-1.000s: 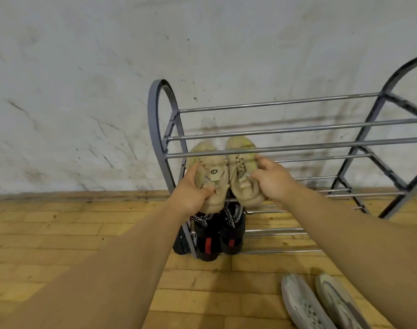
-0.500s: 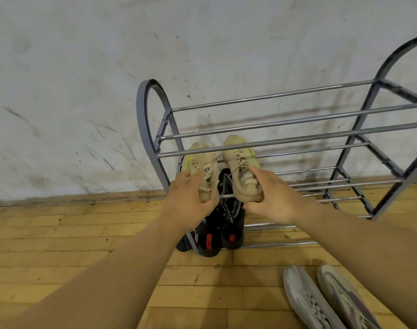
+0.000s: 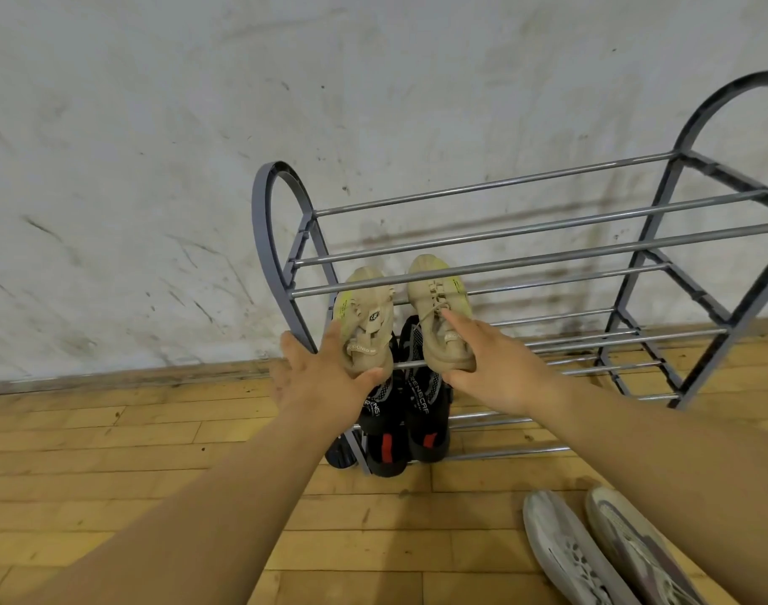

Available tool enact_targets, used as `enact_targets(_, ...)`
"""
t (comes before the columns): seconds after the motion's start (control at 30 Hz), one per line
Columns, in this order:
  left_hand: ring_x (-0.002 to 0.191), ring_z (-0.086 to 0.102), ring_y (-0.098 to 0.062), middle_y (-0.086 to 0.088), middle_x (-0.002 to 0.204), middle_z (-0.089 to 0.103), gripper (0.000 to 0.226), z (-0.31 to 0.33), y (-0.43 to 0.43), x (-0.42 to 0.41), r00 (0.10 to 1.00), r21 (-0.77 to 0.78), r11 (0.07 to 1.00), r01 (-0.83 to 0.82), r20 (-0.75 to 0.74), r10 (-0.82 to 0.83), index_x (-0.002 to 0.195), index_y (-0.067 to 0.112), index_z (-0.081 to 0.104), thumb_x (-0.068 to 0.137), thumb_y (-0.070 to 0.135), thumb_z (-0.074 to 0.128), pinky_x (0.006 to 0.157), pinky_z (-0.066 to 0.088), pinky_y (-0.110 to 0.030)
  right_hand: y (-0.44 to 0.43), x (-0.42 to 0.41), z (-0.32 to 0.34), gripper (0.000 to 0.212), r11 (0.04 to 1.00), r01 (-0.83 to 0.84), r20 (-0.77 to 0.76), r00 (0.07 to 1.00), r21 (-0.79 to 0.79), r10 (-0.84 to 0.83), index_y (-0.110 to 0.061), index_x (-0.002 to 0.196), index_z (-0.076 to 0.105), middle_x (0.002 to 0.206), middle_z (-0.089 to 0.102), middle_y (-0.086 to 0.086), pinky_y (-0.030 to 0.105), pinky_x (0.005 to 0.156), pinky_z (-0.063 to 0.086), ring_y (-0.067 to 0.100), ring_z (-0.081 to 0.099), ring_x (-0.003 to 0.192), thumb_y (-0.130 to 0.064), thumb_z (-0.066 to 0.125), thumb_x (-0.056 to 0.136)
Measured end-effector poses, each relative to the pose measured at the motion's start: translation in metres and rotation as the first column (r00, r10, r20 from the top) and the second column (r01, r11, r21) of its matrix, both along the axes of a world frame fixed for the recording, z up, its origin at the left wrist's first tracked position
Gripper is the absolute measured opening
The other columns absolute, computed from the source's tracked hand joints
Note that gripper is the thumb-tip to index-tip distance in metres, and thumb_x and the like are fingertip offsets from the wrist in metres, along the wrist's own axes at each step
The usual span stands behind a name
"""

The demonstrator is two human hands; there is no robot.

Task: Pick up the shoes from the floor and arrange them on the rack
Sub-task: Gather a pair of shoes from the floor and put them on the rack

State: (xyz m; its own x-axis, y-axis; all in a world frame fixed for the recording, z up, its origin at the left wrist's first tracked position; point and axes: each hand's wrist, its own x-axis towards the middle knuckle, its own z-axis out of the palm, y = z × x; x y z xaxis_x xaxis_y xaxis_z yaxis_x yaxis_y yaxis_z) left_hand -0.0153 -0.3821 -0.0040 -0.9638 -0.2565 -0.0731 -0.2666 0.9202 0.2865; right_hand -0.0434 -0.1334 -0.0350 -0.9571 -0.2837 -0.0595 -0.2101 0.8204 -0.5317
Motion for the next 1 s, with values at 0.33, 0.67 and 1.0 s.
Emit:
enact_targets(0.33,0.111,0.056,-0.038,-0.009,0.126,0.031,0.067,-0.019,-0.018,-0.010,0.989,0.116,0.989,0.091,-0.125,-0.076,0.154,0.037,0.034,0.095,0.059,0.058,0.094,0.052,-0.042,-0.025,-0.007,-0.005,0.084,0.998,-0.020,-0.049,0.999,0.054,0.023,-0.045,0.162,0.007,0.164,0.033,-0.005,0.051,0.115,0.036,0.026,0.038,0.145,-0.062,0.053,0.094)
enact_targets(0.67,0.093,0.057,-0.029,-0.002,0.113,0.030,0.062,-0.034,-0.034,-0.014,0.972,0.118,0.978,0.172,-0.182,-0.149,0.149,0.039,0.043,0.092,0.054,0.065,0.079,0.051,-0.034,-0.047,-0.011,-0.011,0.086,0.997,-0.008,-0.122,0.992,0.076,0.017,-0.040,0.163,0.013,0.162,0.038,-0.004,0.051,0.113,0.041,0.026,0.042,0.145,-0.069,0.054,0.092)
enact_targets(1.0,0.099,0.054,-0.030,-0.005,0.115,0.033,0.062,-0.034,-0.028,-0.015,0.968,0.115,0.980,0.160,-0.213,-0.133,0.150,0.040,0.043,0.094,0.052,0.064,0.090,0.054,-0.040,-0.048,-0.010,-0.016,0.082,0.992,-0.018,-0.152,0.988,0.123,0.037,-0.037,0.163,0.015,0.162,0.039,-0.003,0.050,0.109,0.044,0.026,0.047,0.141,-0.065,0.052,0.096)
